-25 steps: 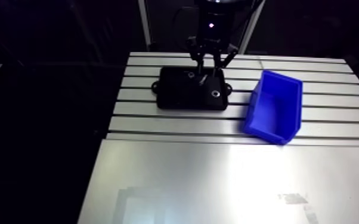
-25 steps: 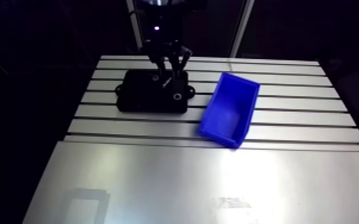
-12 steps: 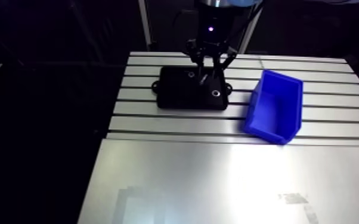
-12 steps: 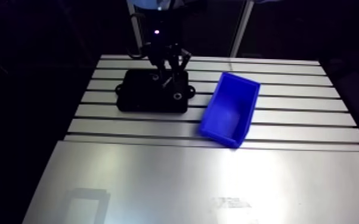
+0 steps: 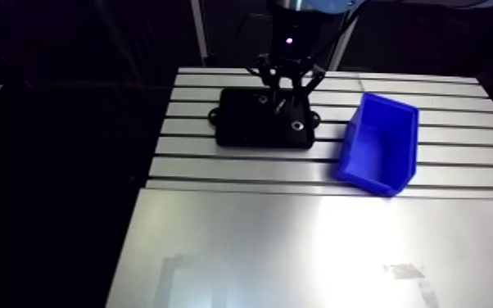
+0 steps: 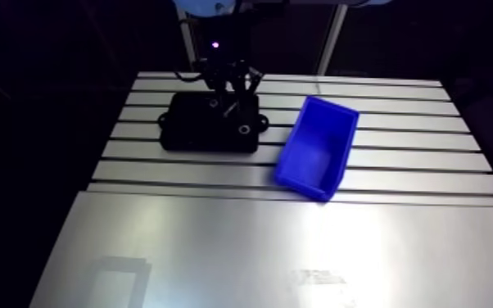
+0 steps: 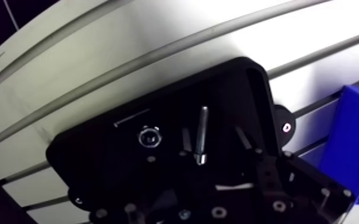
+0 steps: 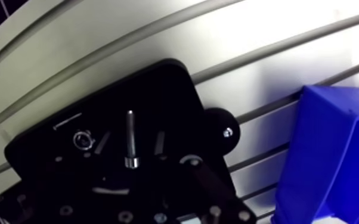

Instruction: Pick up the M10 bolt from the tray and put it into the blue bin.

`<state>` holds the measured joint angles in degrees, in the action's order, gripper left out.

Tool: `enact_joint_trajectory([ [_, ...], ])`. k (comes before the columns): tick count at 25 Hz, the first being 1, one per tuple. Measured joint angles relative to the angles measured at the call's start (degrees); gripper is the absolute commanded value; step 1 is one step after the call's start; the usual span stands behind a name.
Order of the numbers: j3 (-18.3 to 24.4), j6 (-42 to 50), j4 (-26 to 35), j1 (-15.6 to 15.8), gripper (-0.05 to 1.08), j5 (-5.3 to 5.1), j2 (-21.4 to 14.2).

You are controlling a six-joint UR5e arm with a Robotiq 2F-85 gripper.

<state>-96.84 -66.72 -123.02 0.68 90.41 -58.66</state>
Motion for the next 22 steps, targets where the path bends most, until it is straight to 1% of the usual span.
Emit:
enact_joint_trajectory([
  [22, -0.16, 0.06, -1.55, 0.26, 0.65, -0.06, 0.70],
])
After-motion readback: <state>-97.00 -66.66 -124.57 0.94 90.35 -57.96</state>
